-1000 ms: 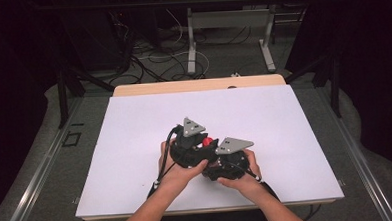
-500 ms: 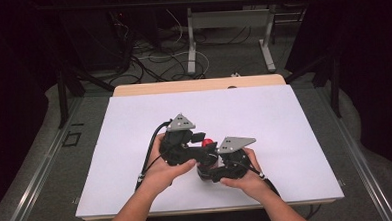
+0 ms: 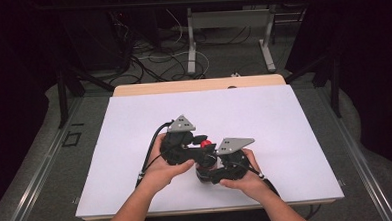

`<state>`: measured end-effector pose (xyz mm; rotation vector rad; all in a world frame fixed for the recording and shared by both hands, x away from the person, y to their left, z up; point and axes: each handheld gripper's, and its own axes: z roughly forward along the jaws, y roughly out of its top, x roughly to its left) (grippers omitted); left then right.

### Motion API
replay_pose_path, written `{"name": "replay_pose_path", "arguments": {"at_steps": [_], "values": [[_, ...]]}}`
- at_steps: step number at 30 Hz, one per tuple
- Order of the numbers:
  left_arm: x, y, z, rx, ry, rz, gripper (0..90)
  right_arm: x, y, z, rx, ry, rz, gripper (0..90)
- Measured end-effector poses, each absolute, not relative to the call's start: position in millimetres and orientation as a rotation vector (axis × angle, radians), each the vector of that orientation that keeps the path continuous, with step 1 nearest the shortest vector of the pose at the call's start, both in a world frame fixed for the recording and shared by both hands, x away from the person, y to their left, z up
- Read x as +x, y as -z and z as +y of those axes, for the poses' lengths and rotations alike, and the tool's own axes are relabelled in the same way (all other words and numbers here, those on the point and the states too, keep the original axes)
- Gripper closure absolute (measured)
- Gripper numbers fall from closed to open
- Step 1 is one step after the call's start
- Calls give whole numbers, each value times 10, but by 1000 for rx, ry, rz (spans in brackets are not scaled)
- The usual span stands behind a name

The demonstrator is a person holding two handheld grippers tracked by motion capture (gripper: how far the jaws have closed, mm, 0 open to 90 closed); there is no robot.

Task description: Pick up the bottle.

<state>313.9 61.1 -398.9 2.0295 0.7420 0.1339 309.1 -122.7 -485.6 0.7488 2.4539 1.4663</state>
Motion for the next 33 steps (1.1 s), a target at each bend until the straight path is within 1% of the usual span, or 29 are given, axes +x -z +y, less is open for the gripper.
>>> {"name": "replay_pose_path", "arguments": {"at_steps": [8,11,12,15,21,27,28,30,33], "values": [[3129,4011,598,2023,-168,713,606,3087,4853,-1231,759,-1458,2447,298],[3108,4013,576,2014,-204,772,608,3085,4861,-1217,773,-1434,2426,298],[3081,4025,535,2001,-246,822,608,3083,4864,-1213,779,-1417,2419,298],[3030,4053,461,1974,-316,899,610,3064,4869,-1192,824,-1347,2392,297],[3000,4075,409,1956,-357,940,609,3070,4889,-1182,848,-1313,2366,296],[3030,4026,490,1966,-281,862,586,3096,4853,-1237,804,-1381,2421,295],[3045,4006,548,1978,-241,820,567,3108,4846,-1250,774,-1412,2441,295],[3053,3997,572,1980,-230,807,552,3108,4839,-1258,770,-1424,2449,295],[3097,3973,674,1992,-159,692,503,3097,4806,-1268,720,-1442,2480,295]]}}
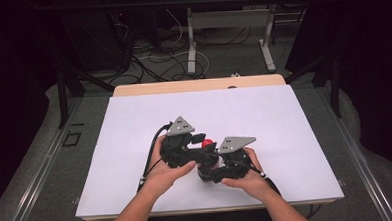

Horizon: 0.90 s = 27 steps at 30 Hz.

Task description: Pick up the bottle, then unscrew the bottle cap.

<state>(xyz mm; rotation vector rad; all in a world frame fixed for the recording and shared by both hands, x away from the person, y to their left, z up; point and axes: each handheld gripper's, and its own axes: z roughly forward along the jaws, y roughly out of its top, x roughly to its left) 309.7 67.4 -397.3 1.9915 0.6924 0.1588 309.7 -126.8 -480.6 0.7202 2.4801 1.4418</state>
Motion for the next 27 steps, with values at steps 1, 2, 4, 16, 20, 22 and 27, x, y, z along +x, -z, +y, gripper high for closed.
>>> {"name": "replay_pose_path", "arguments": {"at_steps": [1,2,4,16,20,22,27], "values": [[3097,3973,674,1992,-159,692,488,3092,4806,-1261,718,-1458,2472,295],[3100,3973,685,1986,-142,674,489,3086,4801,-1254,719,-1472,2471,295],[3115,3970,707,2002,-120,637,500,3086,4798,-1258,692,-1472,2479,294],[3147,4034,671,2020,-130,589,606,3058,4823,-1205,674,-1464,2502,296],[3118,4024,612,2006,-183,687,610,3056,4827,-1198,723,-1437,2460,296],[3113,4028,593,2001,-213,710,610,3057,4834,-1191,754,-1427,2438,296],[3084,4040,506,1978,-279,807,611,3059,4839,-1187,794,-1373,2418,296]]}}
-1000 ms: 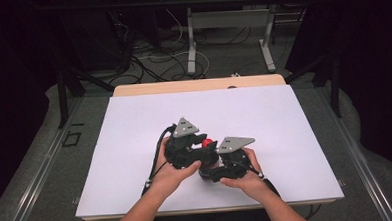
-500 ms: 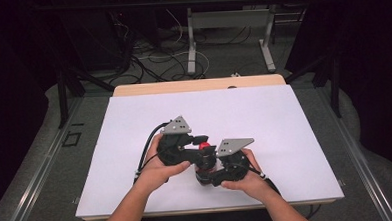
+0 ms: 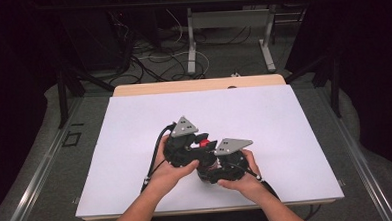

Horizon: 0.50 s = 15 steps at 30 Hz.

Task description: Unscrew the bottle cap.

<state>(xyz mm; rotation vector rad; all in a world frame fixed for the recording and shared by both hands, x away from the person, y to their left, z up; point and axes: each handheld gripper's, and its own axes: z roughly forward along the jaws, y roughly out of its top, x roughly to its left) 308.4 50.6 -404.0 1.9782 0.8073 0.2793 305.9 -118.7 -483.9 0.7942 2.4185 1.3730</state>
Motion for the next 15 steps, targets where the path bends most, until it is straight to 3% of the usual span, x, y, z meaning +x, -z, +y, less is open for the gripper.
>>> {"name": "replay_pose_path", "arguments": {"at_steps": [9,15], "values": [[3122,4011,519,1975,-229,786,599,3078,4819,-1227,783,-1407,2424,295],[3147,3939,671,1974,-151,711,530,3079,4803,-1250,783,-1449,2436,295]]}}
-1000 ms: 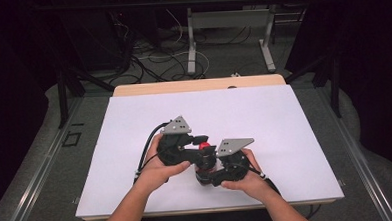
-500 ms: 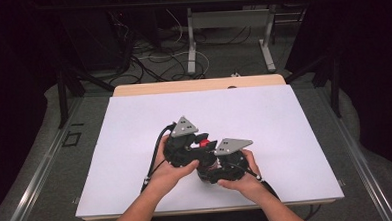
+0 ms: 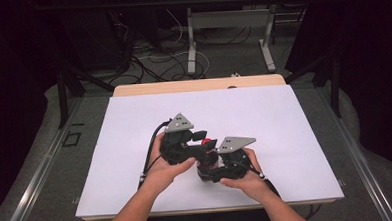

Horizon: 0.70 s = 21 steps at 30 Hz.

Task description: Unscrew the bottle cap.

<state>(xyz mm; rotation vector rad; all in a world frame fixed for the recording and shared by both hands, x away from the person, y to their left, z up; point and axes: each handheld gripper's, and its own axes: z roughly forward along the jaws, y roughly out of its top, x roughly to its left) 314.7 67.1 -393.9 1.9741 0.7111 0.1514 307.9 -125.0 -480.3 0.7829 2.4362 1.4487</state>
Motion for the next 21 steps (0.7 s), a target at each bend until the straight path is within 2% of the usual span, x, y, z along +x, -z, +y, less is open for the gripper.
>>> {"name": "replay_pose_path", "arguments": {"at_steps": [10,21], "values": [[3202,3952,798,1983,-56,599,527,3073,4776,-1255,739,-1494,2462,295],[3230,3988,723,2002,-34,590,600,3047,4798,-1213,717,-1470,2473,296]]}}
